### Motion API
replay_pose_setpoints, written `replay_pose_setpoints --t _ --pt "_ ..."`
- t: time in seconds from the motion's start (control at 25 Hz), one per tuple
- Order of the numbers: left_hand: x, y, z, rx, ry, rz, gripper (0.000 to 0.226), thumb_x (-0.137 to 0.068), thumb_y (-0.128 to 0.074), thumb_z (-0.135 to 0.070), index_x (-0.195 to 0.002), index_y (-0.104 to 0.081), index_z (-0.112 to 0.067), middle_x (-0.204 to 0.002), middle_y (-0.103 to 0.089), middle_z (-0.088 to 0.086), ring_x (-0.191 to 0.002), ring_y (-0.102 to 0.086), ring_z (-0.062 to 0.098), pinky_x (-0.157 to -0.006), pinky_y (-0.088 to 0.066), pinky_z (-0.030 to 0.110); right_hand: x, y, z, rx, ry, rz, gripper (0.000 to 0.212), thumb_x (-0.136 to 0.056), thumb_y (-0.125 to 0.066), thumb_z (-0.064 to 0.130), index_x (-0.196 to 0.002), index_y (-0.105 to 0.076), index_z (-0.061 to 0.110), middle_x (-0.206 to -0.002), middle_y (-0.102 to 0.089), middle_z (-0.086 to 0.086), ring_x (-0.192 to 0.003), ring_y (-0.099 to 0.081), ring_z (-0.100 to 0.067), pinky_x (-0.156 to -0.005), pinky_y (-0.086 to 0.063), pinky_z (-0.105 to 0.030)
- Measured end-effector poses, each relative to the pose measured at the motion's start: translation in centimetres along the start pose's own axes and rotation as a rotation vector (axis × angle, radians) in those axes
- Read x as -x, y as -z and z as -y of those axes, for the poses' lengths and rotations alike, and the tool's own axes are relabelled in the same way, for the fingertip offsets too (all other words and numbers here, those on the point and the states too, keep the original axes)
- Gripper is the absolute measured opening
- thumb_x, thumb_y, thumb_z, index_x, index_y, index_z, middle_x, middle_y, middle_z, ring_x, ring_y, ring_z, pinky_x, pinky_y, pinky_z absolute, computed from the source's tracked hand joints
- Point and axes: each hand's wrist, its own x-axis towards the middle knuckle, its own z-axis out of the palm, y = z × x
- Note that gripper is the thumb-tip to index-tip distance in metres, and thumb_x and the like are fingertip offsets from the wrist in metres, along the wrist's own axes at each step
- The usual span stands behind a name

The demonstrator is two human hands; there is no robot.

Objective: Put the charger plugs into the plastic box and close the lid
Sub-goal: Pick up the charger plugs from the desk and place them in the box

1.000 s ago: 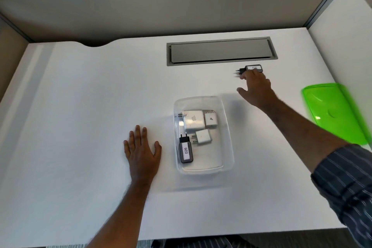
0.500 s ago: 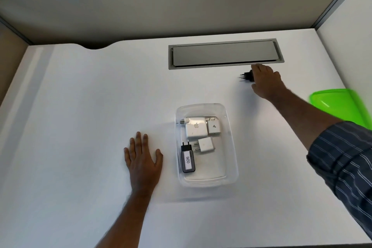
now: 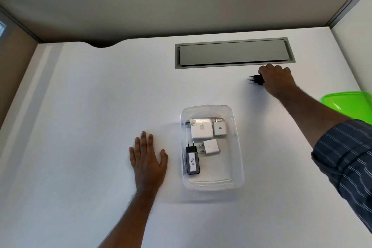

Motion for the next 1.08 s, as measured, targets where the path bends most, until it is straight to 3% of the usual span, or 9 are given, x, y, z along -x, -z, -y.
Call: replay_pose_setpoints --t 0.28,0.64,0.88,1.08 --pt "0.1 -0.2 0.1 0.001 -0.002 -0.007 0.071 -0.095 -0.04 -0.045 -0.16 -0.027 -0.019 -0.172 -0.02 0.002 -0.16 -0.013 0.025 -0.129 -0.011 0.052 2.1 0.2 -0.5 -0.006 -0.009 -0.016 0.034 -0.089 -0.059 0.005 -0.122 -0.057 0.015 -0.115 -0.066 -0.009 -0.106 -0.058 -0.034 -0.091 -0.035 -0.044" --pt "0.1 -0.2 0.2 0.005 -0.002 -0.007 0.071 -0.095 -0.04 -0.046 -0.159 -0.028 -0.019 -0.171 -0.022 0.004 -0.159 -0.015 0.026 -0.129 -0.01 0.051 9.5 2.8 1.6 -0.311 -0.035 -0.117 0.037 -0.089 -0.07 0.024 -0.125 -0.06 0.022 -0.119 -0.069 -0.002 -0.106 -0.06 -0.034 -0.087 -0.033 -0.044" --pt "0.2 -0.1 0.2 0.009 -0.006 -0.011 0.07 -0.095 -0.039 -0.047 -0.158 -0.03 -0.018 -0.17 -0.024 0.004 -0.159 -0.017 0.027 -0.129 -0.01 0.051 16.2 5.9 5.7 -0.429 0.046 -0.171 0.042 -0.088 -0.071 0.027 -0.129 -0.059 0.028 -0.125 -0.068 0.006 -0.11 -0.059 -0.029 -0.088 -0.031 -0.043" --pt "0.3 -0.1 0.2 0.023 -0.008 -0.02 0.07 -0.095 -0.039 -0.046 -0.158 -0.029 -0.018 -0.17 -0.024 0.004 -0.159 -0.017 0.027 -0.129 -0.01 0.051 21.1 9.0 9.6 -0.455 0.192 -0.204 0.044 -0.084 -0.074 0.034 -0.125 -0.059 0.032 -0.117 -0.069 0.012 -0.105 -0.06 -0.023 -0.086 -0.033 -0.042"
